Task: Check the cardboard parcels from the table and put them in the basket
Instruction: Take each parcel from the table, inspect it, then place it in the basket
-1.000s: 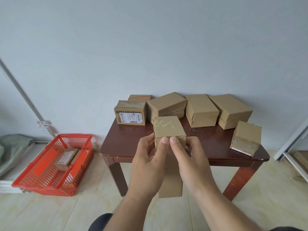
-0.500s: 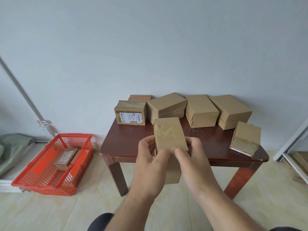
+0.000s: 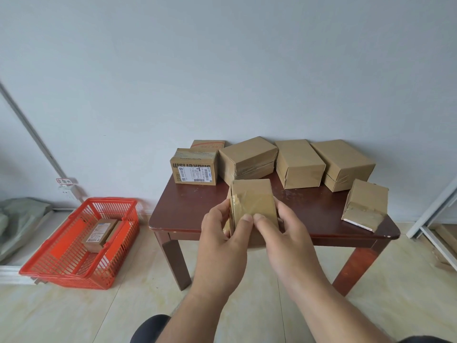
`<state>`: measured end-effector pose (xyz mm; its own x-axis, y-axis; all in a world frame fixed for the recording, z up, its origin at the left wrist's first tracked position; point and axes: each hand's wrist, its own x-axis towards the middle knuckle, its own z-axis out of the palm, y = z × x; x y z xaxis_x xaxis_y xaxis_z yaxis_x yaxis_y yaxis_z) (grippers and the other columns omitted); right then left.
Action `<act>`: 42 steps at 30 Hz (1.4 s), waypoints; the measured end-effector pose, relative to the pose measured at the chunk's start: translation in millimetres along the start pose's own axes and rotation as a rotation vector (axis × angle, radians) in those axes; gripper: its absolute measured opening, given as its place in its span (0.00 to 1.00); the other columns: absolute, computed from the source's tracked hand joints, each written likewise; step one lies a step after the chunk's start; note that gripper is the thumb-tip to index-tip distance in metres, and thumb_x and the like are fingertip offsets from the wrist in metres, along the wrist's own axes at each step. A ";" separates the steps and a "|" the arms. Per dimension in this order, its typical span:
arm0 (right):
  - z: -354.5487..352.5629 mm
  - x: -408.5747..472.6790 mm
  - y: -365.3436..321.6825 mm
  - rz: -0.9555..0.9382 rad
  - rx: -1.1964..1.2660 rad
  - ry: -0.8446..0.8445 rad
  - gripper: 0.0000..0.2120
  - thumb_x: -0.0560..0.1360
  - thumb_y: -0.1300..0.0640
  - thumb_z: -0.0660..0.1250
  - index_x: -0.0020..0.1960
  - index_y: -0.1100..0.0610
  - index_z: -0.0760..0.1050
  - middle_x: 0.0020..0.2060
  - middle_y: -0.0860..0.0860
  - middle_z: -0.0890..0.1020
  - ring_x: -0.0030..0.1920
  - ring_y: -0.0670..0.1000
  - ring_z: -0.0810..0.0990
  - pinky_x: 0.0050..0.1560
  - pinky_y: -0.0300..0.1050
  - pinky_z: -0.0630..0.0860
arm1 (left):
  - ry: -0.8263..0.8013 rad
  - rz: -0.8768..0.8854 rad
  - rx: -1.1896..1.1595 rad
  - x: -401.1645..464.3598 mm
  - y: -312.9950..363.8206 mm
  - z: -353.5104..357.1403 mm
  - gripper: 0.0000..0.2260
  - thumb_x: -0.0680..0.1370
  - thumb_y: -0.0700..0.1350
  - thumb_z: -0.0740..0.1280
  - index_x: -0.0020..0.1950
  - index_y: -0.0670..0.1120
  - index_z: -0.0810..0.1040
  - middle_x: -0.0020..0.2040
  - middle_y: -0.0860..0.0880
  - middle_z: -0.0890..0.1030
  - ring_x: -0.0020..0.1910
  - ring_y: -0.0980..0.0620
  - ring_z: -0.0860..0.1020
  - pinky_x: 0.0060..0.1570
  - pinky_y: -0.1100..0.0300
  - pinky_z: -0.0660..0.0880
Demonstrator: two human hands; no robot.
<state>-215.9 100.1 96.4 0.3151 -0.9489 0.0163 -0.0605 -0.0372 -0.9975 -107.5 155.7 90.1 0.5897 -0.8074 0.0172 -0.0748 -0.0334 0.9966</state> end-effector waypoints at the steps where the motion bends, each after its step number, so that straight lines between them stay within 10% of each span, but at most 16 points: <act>1: 0.0 0.0 0.5 -0.010 -0.004 0.002 0.26 0.70 0.38 0.67 0.68 0.37 0.78 0.61 0.46 0.84 0.59 0.45 0.85 0.63 0.54 0.81 | 0.002 0.001 -0.003 0.4 -0.1 -0.2 0.16 0.81 0.54 0.72 0.67 0.59 0.76 0.66 0.54 0.81 0.64 0.61 0.80 0.64 0.57 0.79; 10: -2.0 -3.7 6.5 -0.034 0.012 0.005 0.30 0.68 0.36 0.69 0.70 0.40 0.77 0.62 0.44 0.83 0.58 0.43 0.84 0.59 0.49 0.83 | 0.062 0.003 -0.079 3.2 4.7 4.1 0.10 0.80 0.54 0.72 0.59 0.54 0.78 0.55 0.56 0.85 0.54 0.59 0.84 0.52 0.59 0.81; 13: -2.4 0.3 10.2 -0.023 0.025 0.097 0.17 0.77 0.44 0.74 0.64 0.44 0.80 0.59 0.46 0.85 0.55 0.43 0.86 0.55 0.49 0.84 | 0.055 0.012 -0.069 2.4 1.5 5.7 0.10 0.80 0.55 0.72 0.58 0.55 0.78 0.55 0.55 0.85 0.54 0.57 0.84 0.49 0.61 0.81; 33: -0.9 6.5 8.2 -0.010 -0.018 0.220 0.14 0.75 0.38 0.74 0.49 0.49 0.80 0.43 0.44 0.86 0.42 0.40 0.84 0.42 0.42 0.76 | 0.096 0.028 -0.058 -1.0 -9.0 9.6 0.15 0.77 0.57 0.75 0.62 0.59 0.79 0.62 0.55 0.82 0.60 0.58 0.81 0.60 0.51 0.81; 42: 5.6 -8.6 17.6 -0.008 0.015 0.175 0.12 0.76 0.42 0.75 0.48 0.49 0.79 0.46 0.47 0.86 0.48 0.46 0.86 0.44 0.46 0.82 | 0.127 0.021 -0.087 0.6 1.6 5.6 0.12 0.77 0.59 0.74 0.53 0.55 0.79 0.47 0.57 0.86 0.48 0.58 0.84 0.42 0.64 0.78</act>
<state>-214.4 109.3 78.3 0.1456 -0.9887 0.0349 -0.0443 -0.0417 -0.9981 -111.7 151.9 91.3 0.6863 -0.7260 0.0430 -0.0214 0.0389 0.9990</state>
